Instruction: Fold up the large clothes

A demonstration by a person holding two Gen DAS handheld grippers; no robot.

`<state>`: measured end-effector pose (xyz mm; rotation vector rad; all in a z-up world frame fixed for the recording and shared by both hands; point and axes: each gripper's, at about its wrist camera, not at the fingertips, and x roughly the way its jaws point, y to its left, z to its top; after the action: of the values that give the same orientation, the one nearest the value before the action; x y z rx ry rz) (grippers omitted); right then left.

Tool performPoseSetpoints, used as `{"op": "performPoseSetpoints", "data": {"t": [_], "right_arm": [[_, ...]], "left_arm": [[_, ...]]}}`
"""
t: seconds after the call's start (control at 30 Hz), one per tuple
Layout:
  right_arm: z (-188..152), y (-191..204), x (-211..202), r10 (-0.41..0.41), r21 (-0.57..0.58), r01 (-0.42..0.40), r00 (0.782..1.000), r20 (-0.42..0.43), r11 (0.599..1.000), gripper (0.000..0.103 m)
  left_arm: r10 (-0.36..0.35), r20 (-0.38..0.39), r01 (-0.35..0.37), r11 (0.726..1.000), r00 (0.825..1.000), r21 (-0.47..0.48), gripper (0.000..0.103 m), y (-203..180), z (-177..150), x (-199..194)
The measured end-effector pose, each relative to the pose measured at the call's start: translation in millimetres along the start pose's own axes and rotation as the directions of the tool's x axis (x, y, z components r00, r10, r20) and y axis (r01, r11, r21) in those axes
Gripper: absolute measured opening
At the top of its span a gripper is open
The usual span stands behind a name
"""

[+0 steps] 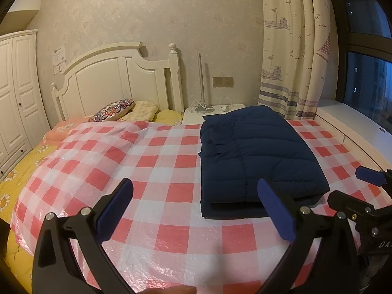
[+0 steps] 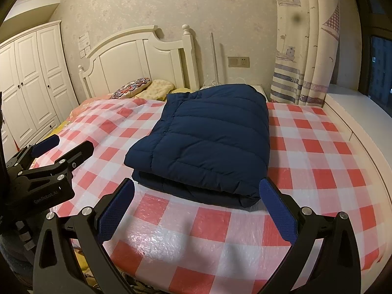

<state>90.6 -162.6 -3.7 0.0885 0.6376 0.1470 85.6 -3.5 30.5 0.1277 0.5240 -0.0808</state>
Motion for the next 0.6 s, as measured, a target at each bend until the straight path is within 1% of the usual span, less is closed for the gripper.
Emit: {"op": "performPoseSetpoints", "data": {"t": [0.43, 0.6], "right_arm": [[0.0, 0.7, -1.0, -0.007, -0.007, 0.007, 1.000, 0.006, 1.000, 0.098], [-0.2, 1.2, -0.7, -0.006, -0.009, 0.006, 1.000, 0.004, 1.000, 0.098]], "left_arm": [[-0.009, 0.051, 0.009, 1.000, 0.999, 0.002, 0.101, -2.4, 2.5, -14.6], [-0.012, 0.057, 0.011, 1.000, 0.998, 0.017, 0.101, -5.6, 1.7, -16.1]]}}
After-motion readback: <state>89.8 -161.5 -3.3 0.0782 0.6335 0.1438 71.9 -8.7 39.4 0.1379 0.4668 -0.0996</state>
